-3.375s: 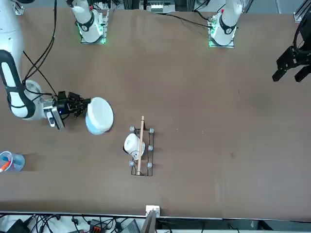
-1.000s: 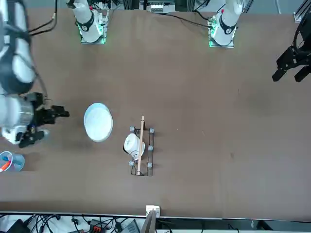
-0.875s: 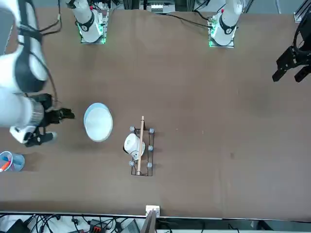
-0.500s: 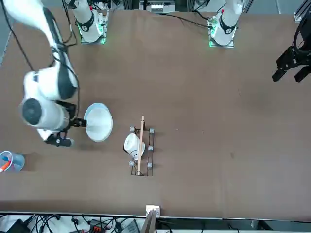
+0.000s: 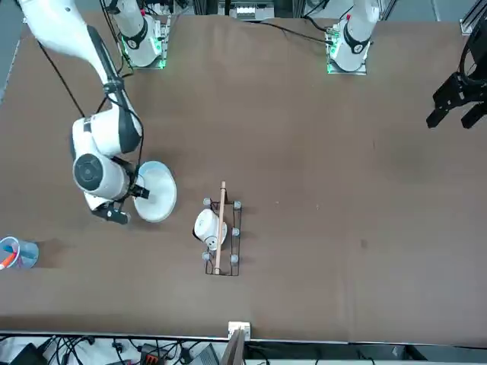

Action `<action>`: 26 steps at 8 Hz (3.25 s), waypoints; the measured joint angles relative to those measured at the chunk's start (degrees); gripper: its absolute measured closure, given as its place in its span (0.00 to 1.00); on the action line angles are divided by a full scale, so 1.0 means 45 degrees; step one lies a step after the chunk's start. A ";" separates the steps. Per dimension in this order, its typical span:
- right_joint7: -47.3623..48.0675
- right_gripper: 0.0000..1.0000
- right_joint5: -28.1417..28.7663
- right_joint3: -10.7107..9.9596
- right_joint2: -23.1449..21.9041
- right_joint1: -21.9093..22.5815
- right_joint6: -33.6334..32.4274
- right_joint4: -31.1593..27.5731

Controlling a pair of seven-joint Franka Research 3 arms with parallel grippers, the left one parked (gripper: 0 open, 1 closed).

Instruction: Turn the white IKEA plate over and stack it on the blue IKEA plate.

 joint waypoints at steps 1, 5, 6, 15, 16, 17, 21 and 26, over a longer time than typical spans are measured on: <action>0.0194 0.00 -0.0011 -0.0070 0.0019 0.0001 0.0315 -0.0356; 0.0342 0.00 -0.0014 -0.0292 0.0046 -0.0075 0.0999 -0.1331; 0.0346 0.00 -0.0014 -0.0310 0.0044 -0.0138 0.1050 -0.1444; -0.0395 0.00 -0.0109 -0.0297 -0.0005 -0.1250 0.2857 -0.2851; -0.0395 0.00 -0.0109 -0.0240 -0.0006 -0.1240 0.2860 -0.2852; -0.0395 0.00 -0.0106 -0.0181 -0.0006 -0.1198 0.2879 -0.2852; 0.0268 0.00 -0.0095 -0.0102 0.0006 -0.0771 0.2919 -0.2852; 0.0218 0.00 0.0831 0.0360 -0.1242 -0.0712 0.0479 -0.1438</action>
